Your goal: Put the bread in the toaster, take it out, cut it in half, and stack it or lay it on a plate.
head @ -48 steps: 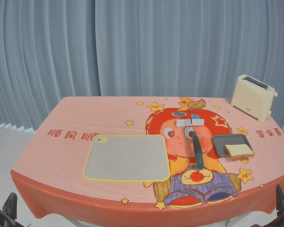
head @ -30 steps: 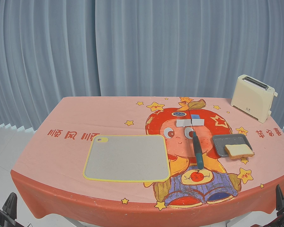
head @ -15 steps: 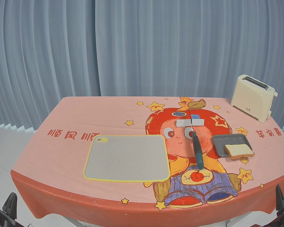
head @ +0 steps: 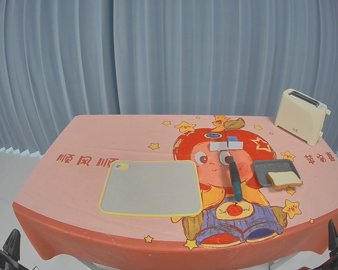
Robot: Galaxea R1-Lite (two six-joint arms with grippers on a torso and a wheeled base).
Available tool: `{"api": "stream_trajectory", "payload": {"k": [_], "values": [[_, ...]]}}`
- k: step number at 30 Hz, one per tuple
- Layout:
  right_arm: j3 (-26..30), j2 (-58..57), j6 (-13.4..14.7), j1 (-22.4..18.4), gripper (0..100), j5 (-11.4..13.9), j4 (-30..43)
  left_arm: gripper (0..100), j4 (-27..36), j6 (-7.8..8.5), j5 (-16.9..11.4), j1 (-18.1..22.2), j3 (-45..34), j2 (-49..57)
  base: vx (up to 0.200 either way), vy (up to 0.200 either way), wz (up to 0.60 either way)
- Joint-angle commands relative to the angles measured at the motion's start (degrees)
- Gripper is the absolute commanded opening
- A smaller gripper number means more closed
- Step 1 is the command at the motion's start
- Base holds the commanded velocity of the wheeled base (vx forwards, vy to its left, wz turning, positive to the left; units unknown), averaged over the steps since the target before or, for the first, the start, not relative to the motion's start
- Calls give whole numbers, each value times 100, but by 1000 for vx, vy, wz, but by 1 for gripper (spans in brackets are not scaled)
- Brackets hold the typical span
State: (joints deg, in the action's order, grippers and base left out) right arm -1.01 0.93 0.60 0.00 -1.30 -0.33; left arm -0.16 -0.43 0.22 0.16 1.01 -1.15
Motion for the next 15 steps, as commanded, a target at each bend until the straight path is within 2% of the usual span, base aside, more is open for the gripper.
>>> {"api": "stream_trajectory", "payload": {"k": [1,15], "values": [[92,-93,2,0,100,-1,-2,0,-2,-1,4,2,-101,-8,0,0,0],[92,-93,11,0,100,-10,-37,0,-2,-1,4,2,-101,-8,0,0,0]]}}
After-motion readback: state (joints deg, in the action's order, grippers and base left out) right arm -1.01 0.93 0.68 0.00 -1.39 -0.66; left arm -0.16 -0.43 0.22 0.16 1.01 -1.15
